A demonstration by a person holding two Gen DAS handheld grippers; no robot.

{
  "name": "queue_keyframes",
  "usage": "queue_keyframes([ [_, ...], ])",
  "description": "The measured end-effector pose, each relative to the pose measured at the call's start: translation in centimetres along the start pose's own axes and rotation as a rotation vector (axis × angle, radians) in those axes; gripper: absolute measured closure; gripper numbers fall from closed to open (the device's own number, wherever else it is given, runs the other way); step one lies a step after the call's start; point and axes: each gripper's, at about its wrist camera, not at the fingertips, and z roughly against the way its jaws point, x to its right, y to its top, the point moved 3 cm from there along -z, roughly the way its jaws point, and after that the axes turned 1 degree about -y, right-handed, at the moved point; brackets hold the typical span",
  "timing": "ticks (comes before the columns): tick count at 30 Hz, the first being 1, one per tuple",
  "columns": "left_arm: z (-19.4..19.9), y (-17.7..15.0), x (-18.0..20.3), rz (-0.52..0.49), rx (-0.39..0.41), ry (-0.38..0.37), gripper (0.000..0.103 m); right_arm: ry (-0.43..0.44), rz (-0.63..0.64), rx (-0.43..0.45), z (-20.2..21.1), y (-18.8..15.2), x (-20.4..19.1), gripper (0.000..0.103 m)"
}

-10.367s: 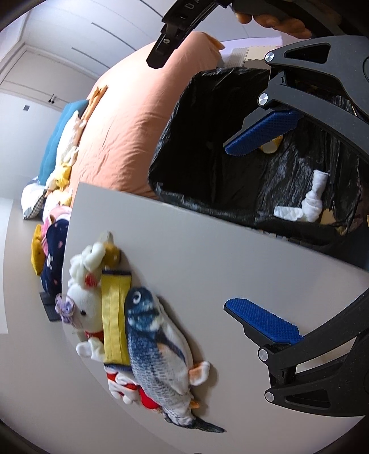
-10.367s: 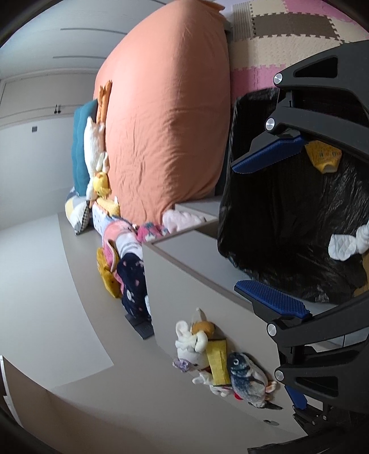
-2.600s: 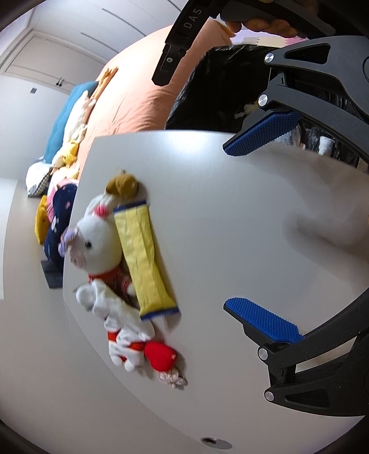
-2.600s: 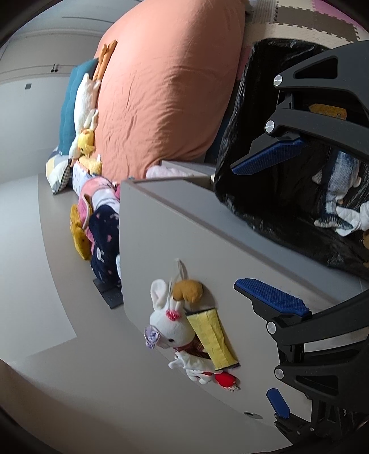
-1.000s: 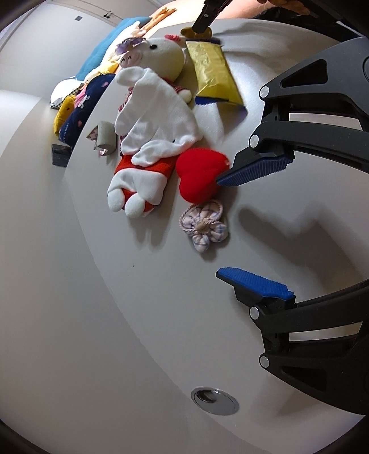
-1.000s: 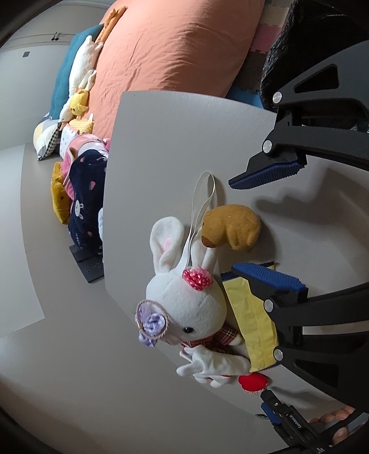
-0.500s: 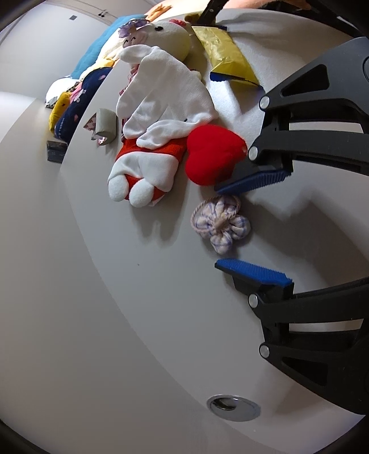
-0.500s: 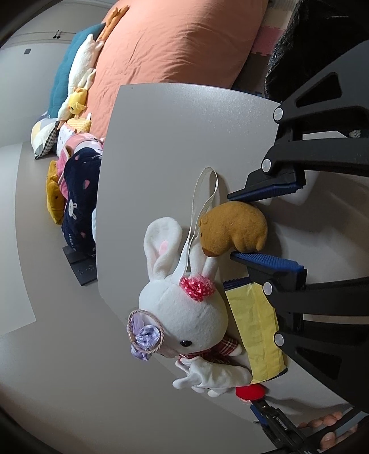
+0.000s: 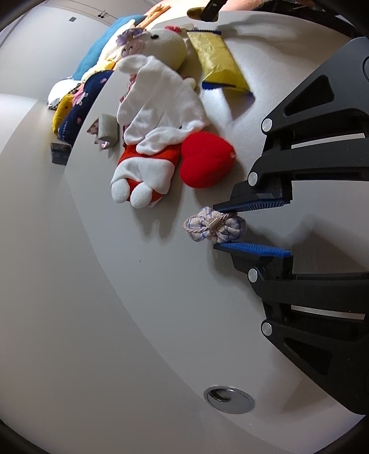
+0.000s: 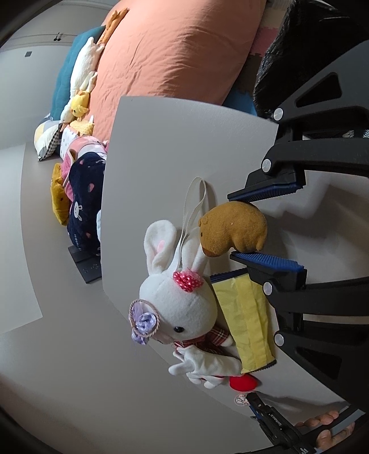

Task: Organize soft objects
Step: 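Lift the knotted cloth with the left gripper while the right carries the bear to the bin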

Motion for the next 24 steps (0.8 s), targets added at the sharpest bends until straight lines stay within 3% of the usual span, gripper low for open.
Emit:
queue_keyframes([
  [16, 4.8, -2.4, 2.2, -0.018, 0.041, -0.022, 0.083, 0.019, 0.005, 0.051, 5.6, -1.9, 0.4, 0.066],
  [24, 7.4, -4.5, 4.9, -0.058, 0.054, -0.067, 0.083, 0.017, 0.026, 0.063, 8.7, -3.9, 0.7, 0.066],
])
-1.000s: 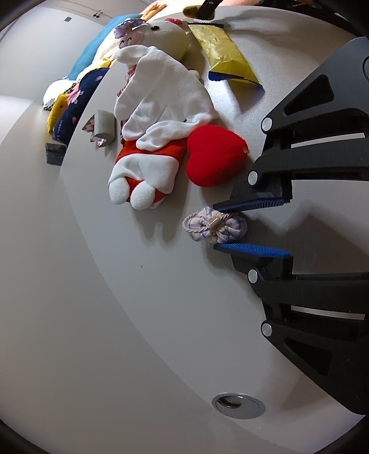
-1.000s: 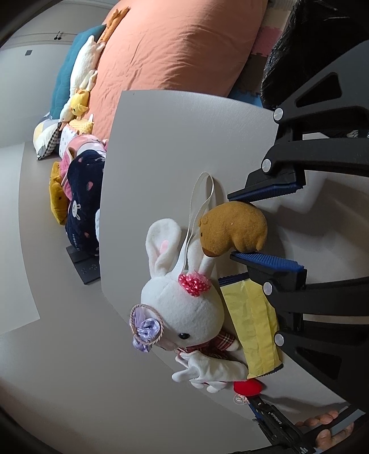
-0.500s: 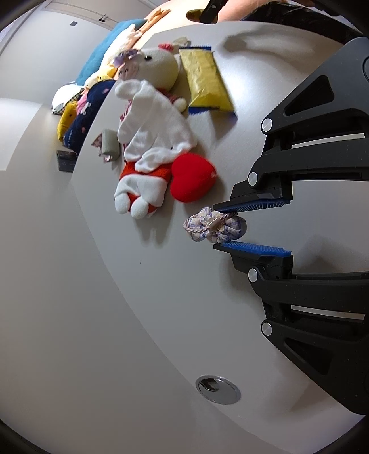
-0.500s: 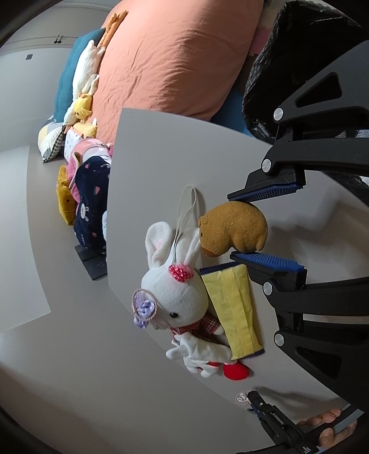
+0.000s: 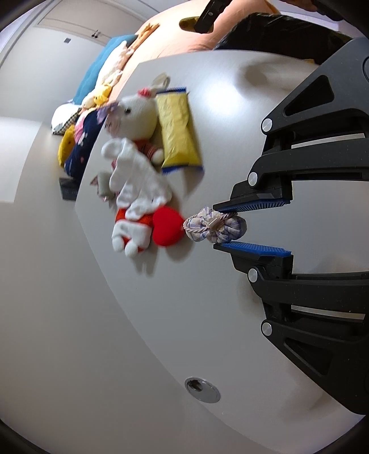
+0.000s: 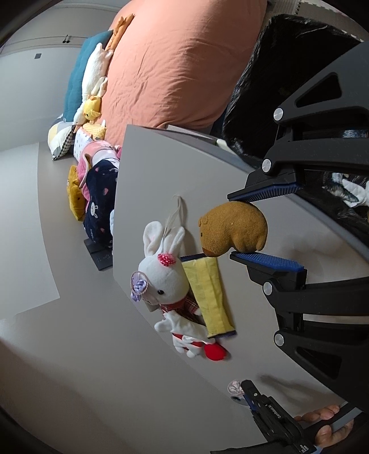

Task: Organize soft objects
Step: 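Lift the knotted cloth with the left gripper while the right carries the bear to the bin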

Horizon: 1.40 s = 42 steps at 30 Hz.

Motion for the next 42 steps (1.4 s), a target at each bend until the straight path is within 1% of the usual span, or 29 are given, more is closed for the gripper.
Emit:
queue_keyframes([
  [7, 1.7, -1.3, 2.6, -0.032, 0.013, -0.038, 0.083, -0.005, 0.0, 0.028, 2.9, -1.4, 0.9, 0.066],
  [21, 3.9, -3.8, 7.2, -0.096, 0.013, -0.091, 0.083, -0.014, -0.007, 0.054, 6.5, -4.1, 2.7, 0.066],
  [31, 4.3, -4.0, 11.0, -0.15, 0.017, -0.132, 0.083, -0.055, -0.062, 0.088, 8.9, -4.9, 6.4, 0.066],
  [42, 3.9, -4.3, 16.9, -0.231, 0.004, -0.199, 0.083, -0.114, -0.119, 0.104, 10.6, -5.5, 10.7, 0.066],
])
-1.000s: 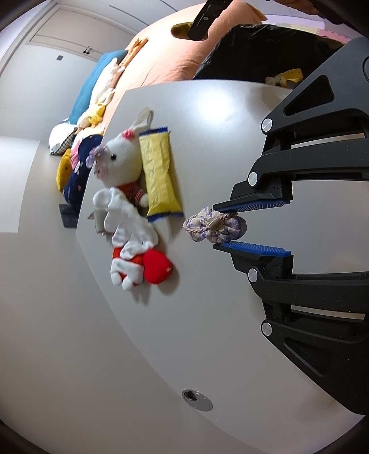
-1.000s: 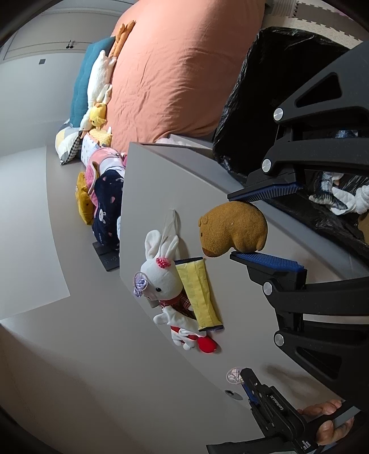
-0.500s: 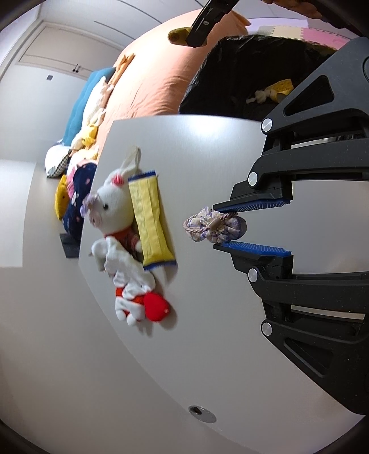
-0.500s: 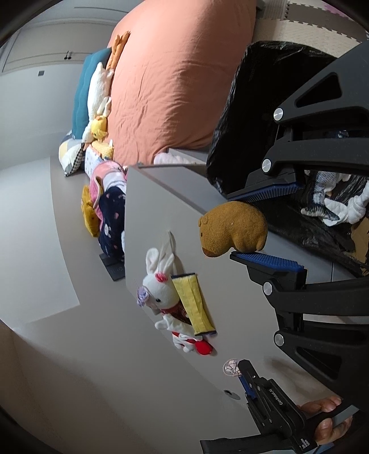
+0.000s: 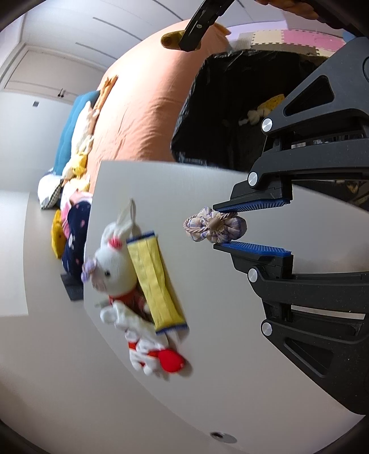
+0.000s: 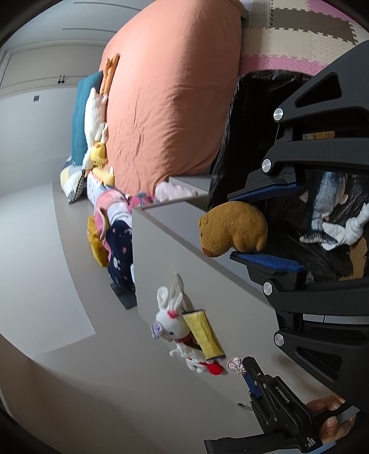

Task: Organize soft objects
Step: 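Lift the knotted cloth with the left gripper while the right carries the bear to the bin, then open both grippers over the black bin to drop cloth and bear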

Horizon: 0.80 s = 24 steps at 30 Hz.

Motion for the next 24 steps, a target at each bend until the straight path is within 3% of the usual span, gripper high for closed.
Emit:
queue_keyframes([
  [24, -2.0, 0.2, 10.4, -0.177, -0.041, -0.135, 0.083, -0.135, -0.129, 0.045, 3.0, -0.2, 8.5, 0.066],
])
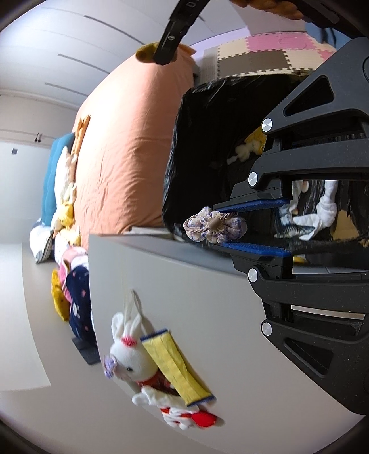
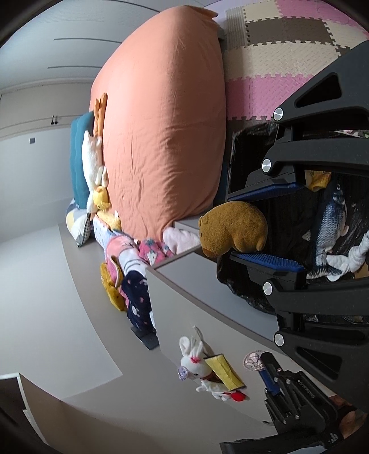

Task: Organize soft objects
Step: 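Open both grippers over the black bin to drop cloth and bear, then move both tools back over the table toward the bunny and yellow wrapper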

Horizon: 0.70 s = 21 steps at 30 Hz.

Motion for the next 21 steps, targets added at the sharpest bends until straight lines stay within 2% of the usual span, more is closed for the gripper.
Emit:
queue_keyframes([
  [2, -0.2, -0.1, 0.7, -0.017, -0.014, -0.024, 0.081, -0.012, -0.011, 0.003, 0.2, 0.1, 0.5, 0.065],
  [3, -0.5, -0.2, 1.2, -0.035, -0.035, -0.044, 0.068, -0.016, -0.013, 0.004, 0.2, 0.1, 0.7, 0.061],
  [4, -0.6, -0.3, 1.6, -0.045, -0.05, -0.055, 0.032, -0.022, -0.019, 0.007, 0.3, 0.1, 0.8, 0.044],
  [5, -0.7, -0.4, 2.0, -0.053, -0.058, -0.064, 0.012, -0.037, -0.033, 0.027, 0.7, 0.2, 1.1, 0.033],
  [6, -0.4, -0.5, 2.3, -0.061, -0.038, -0.067, 0.006, -0.048, -0.039, 0.039, 0.9, 0.2, 1.3, 0.032],
  [10, -0.3, -0.7, 3.2, -0.113, -0.019, -0.044, 0.006, -0.057, -0.054, 0.052, 1.1, 0.4, 1.7, 0.032],
  [21, -0.7, -0.7, 2.4, -0.102, -0.034, -0.028, 0.006, -0.045, -0.044, 0.034, 0.3, 0.4, 1.1, 0.032],
])
